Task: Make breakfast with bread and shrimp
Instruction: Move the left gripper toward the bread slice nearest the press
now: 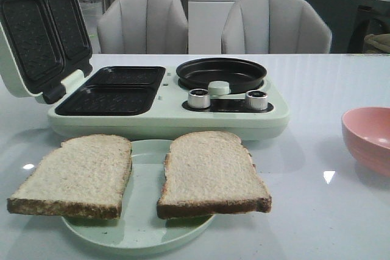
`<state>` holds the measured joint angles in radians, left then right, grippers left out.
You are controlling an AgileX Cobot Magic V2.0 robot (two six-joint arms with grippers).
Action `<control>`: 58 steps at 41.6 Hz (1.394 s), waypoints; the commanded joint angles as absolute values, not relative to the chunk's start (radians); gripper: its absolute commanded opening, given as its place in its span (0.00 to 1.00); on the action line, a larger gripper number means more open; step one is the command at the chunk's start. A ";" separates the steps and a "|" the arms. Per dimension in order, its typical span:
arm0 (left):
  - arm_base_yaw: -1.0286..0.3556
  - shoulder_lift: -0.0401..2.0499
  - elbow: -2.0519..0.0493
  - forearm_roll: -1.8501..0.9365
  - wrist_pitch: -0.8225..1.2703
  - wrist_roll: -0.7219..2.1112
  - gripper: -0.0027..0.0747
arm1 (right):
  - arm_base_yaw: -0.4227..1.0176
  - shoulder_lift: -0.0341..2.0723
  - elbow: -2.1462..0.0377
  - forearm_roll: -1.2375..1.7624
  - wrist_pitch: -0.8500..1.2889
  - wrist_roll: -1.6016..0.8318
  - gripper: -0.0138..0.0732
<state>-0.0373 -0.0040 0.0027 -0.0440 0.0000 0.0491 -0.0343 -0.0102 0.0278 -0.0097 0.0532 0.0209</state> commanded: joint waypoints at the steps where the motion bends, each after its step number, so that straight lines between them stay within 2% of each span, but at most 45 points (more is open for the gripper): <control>1: -0.044 -0.024 0.008 -0.047 -0.087 0.040 0.16 | -0.034 -0.033 0.011 -0.011 -0.038 0.015 0.21; 46: -0.044 -0.024 0.003 -0.054 -0.118 0.040 0.16 | -0.034 -0.033 -0.005 -0.005 -0.035 0.015 0.21; 58: -0.044 0.010 -0.200 -0.052 -0.047 0.040 0.16 | -0.034 -0.025 -0.210 0.025 0.124 0.015 0.21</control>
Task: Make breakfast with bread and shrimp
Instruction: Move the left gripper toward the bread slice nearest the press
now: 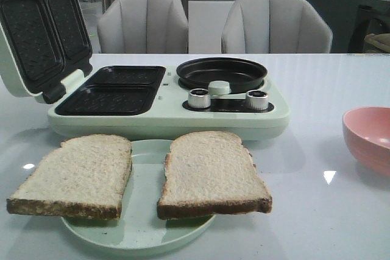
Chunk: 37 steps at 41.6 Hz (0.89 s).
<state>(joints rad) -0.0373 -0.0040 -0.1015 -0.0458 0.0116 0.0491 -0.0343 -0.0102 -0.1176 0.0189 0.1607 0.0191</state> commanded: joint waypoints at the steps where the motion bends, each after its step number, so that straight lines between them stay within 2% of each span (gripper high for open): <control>1: -0.044 0.021 -0.232 -0.050 -0.025 0.040 0.16 | -0.034 -0.021 -0.231 0.025 0.142 0.015 0.21; 8: -0.044 0.178 -0.426 -0.045 0.098 0.040 0.16 | -0.034 0.091 -0.411 0.025 0.253 0.015 0.21; 18: -0.044 0.440 -0.675 -0.045 0.364 0.040 0.16 | -0.034 0.372 -0.676 0.025 0.470 0.015 0.21; 22: -0.044 0.506 -0.698 -0.048 0.400 0.040 0.16 | -0.034 0.472 -0.732 0.025 0.543 0.015 0.21; 37: -0.044 0.627 -0.688 -0.052 0.491 0.040 0.16 | -0.034 0.730 -0.731 0.025 0.642 0.015 0.21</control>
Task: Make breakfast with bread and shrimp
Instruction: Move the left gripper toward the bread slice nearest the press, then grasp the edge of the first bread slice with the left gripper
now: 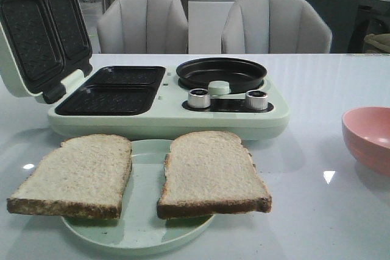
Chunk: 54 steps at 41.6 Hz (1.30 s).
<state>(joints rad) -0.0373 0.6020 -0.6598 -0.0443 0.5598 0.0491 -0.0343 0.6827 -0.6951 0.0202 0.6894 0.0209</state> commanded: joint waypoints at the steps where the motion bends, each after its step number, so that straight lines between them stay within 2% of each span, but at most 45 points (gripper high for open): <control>1: -0.044 0.631 -0.688 -0.052 0.491 0.040 0.16 | -0.034 0.742 -0.731 0.025 0.647 0.015 0.21; 6: -0.044 0.649 -0.688 -0.052 0.492 0.040 0.17 | -0.034 0.793 -0.731 0.025 0.673 0.015 0.23; 9: -0.044 0.658 -0.688 -0.052 0.492 0.040 0.19 | -0.034 0.816 -0.731 0.025 0.673 0.015 0.33; 12: -0.044 0.658 -0.688 -0.052 0.492 0.040 0.30 | -0.034 0.825 -0.731 0.025 0.670 0.015 0.47; 17: -0.044 0.658 -0.688 -0.052 0.490 0.040 0.63 | -0.034 0.826 -0.730 0.025 0.664 0.015 0.71; 19: -0.044 0.658 -0.688 -0.052 0.490 0.040 0.74 | -0.034 0.826 -0.730 0.024 0.662 0.015 0.75; 22: -0.044 0.658 -0.688 -0.052 0.495 0.040 0.83 | -0.034 0.826 -0.730 0.024 0.662 0.015 0.77; 26: -0.056 0.658 -0.688 -0.054 0.504 0.045 0.83 | -0.034 0.826 -0.730 0.024 0.664 0.015 0.77; 31: -0.144 0.659 -0.688 -0.054 0.522 0.138 0.83 | -0.034 0.826 -0.730 0.024 0.664 0.015 0.77; 43: -0.519 0.710 -0.560 0.159 0.469 0.241 0.83 | -0.034 0.826 -0.730 0.024 0.664 0.015 0.77; 48: -0.662 0.783 -0.492 0.308 0.408 0.136 0.83 | -0.034 0.826 -0.730 0.024 0.664 0.015 0.77; 54: -0.833 0.934 -0.490 0.643 0.474 -0.101 0.83 | -0.034 0.826 -0.730 0.024 0.665 0.015 0.77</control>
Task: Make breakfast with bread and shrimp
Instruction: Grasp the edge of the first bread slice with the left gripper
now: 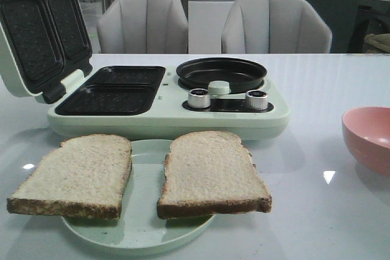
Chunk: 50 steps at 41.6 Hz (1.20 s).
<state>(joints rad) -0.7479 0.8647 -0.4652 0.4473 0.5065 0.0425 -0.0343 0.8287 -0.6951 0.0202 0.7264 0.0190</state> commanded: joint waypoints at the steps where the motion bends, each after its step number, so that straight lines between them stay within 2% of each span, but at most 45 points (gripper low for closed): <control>1: -0.854 0.963 -0.490 0.693 0.488 -0.155 0.83 | -0.034 0.826 -0.730 0.024 0.665 0.015 0.77; 9: -0.991 1.152 -0.490 1.073 0.582 -0.515 0.83 | -0.034 0.826 -0.730 0.024 0.665 0.015 0.77; 21: -1.000 1.389 -0.494 1.260 0.673 -0.651 0.83 | -0.034 0.826 -0.730 0.024 0.665 0.015 0.77; 36: -1.000 1.520 -0.512 1.435 0.699 -0.745 0.82 | -0.034 0.826 -0.730 0.024 0.665 0.015 0.77; 42: -1.000 1.548 -0.512 1.487 0.699 -0.745 0.71 | -0.034 0.826 -0.730 0.024 0.665 0.015 0.77; 50: -1.000 1.556 -0.512 1.490 0.691 -0.745 0.50 | -0.034 0.826 -0.730 0.024 0.665 0.015 0.77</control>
